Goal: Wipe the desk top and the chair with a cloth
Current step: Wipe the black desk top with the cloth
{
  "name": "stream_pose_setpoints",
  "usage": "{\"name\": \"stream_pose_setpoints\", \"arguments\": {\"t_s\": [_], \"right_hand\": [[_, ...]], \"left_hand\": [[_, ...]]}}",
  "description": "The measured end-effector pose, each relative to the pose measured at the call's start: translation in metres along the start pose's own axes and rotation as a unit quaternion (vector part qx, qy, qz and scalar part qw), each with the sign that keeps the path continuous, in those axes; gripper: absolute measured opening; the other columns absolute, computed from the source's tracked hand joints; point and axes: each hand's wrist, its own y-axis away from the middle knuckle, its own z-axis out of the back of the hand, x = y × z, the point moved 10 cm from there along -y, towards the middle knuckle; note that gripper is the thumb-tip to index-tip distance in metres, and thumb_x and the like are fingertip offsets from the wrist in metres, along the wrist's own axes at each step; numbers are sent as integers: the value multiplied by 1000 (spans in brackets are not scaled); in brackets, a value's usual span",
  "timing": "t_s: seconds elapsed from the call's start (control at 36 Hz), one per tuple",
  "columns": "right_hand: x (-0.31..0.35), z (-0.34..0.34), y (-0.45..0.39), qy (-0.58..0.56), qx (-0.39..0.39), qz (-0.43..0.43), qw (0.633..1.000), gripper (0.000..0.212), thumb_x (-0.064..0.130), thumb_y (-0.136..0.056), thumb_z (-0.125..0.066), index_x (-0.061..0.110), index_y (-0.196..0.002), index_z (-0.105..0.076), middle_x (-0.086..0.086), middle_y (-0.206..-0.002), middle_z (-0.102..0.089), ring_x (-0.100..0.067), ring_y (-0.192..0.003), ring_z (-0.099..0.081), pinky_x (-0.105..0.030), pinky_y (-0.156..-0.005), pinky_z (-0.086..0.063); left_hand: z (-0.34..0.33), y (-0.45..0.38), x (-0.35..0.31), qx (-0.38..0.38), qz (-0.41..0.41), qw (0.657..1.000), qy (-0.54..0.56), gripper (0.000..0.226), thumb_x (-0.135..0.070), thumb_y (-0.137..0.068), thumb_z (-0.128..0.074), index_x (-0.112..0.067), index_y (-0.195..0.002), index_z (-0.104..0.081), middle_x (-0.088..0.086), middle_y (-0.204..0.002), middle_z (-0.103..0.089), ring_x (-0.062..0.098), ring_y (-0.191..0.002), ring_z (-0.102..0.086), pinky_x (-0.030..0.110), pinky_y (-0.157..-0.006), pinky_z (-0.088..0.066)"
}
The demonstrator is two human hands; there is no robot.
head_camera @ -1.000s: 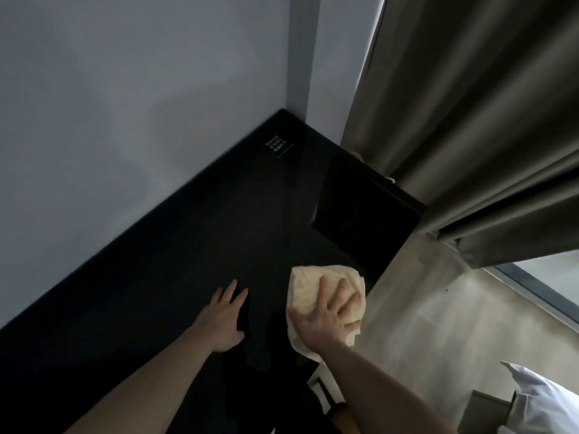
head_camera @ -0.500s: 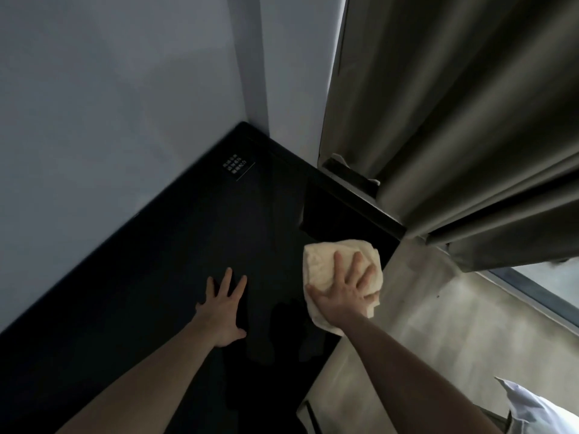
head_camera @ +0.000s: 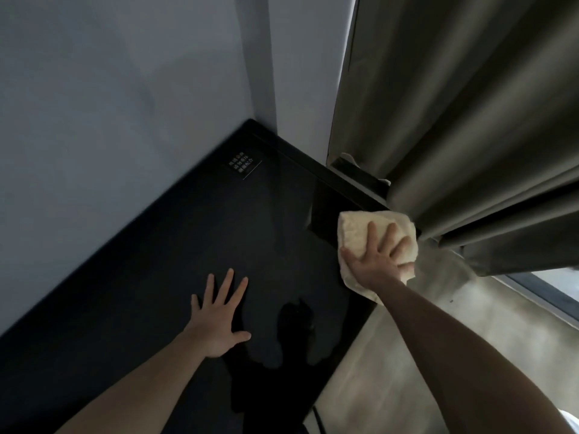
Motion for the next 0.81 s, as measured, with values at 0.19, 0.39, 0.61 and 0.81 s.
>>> {"name": "stream_pose_setpoints", "arguments": {"t_s": [0.19,0.39,0.61,0.81], "right_hand": [[13,-30,43,19,-4,32,999,91,81,-94,-23,38,-159,25,-5,-160,45,-46,-148,35,-79,-113,7],[34,-94,119,38,9,59,998,89,77,-97,-23,35,-159,25,-7,-161,44,-46,-148,35,-82,-112,6],[71,-193,243,68,36,88,993,88,75,-98,-19,32,-158,28,-9,-159,46,-48,-143,42,-79,-111,15],[106,-285,346,98,81,155,980,86,77,-96,-16,37,-156,31,-4,-153,55,-44,-136,52,-77,-110,20]], "left_hand": [[-28,28,7,-52,-1,999,12,91,-62,-100,-39,-36,-153,30,-5,-155,47,30,-147,36,57,-124,6],[-68,83,36,-60,-8,998,26,92,-49,-101,-51,-35,-158,20,-4,-159,40,29,-151,28,53,-126,2],[-146,180,122,-29,41,996,73,97,-38,-98,-60,-38,-159,15,-5,-162,36,30,-153,23,54,-126,-7],[-217,258,203,24,93,991,90,104,-35,-95,-65,-39,-157,18,-4,-162,35,34,-154,17,55,-126,-11]]}}
